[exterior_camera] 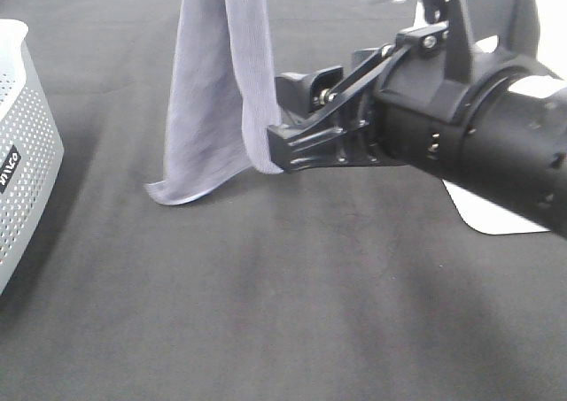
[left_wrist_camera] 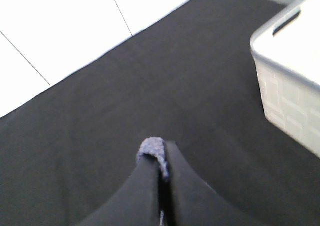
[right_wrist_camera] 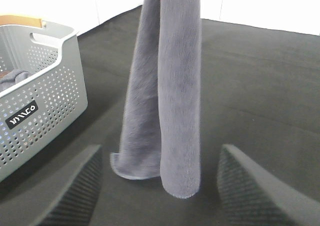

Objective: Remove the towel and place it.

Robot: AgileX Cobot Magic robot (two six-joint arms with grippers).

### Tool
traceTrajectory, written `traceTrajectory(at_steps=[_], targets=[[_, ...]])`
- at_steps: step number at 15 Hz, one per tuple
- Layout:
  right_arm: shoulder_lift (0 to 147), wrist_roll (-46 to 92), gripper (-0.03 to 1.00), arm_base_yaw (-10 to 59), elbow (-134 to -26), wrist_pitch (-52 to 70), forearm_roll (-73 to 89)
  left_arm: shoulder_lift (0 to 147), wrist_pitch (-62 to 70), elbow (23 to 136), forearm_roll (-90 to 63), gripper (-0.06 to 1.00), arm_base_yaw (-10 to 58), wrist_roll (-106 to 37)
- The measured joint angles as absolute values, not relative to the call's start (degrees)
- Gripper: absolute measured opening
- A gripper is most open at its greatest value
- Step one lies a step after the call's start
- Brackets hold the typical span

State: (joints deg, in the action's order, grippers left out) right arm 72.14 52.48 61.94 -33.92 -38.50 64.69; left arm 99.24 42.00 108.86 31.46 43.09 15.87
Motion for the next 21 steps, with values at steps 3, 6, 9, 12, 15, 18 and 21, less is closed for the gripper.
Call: traceTrajectory(at_steps=[3,6,9,12,15,18,21], targets=[[77.3,47.2,0.65,61.9,-33.9,-41.2,60.0,101.3,49.3,109.2,29.6,0.0,43.1,16.4],[84.8,44.6,0.65,61.9,-33.9,-42.5,53.3,103.8,51.5,109.5,25.8,0.0,43.1,11.5],[91.2,37.8,0.65,61.9,-34.0,-48.1,48.5,103.7,51.2,111.8,25.6,0.0,43.1,10.8],[98.2,24.9,0.65,61.9,-34.0,-59.2,44.5,103.7,51.1,113.4,25.6,0.0,43.1,11.0],[106.3,22.5,0.65,61.9,-38.1,-64.0,44.7,103.7,49.8,116.1,25.6,0.0,43.1,14.7],[110.1,25.7,0.65,61.9,-44.2,-64.1,45.5,103.7,48.0,116.7,25.9,0.0,43.1,18.3],[113.3,33.6,0.65,61.9,-51.5,-64.1,55.7,104.2,46.9,116.7,27.2,0.0,43.1,22.5]])
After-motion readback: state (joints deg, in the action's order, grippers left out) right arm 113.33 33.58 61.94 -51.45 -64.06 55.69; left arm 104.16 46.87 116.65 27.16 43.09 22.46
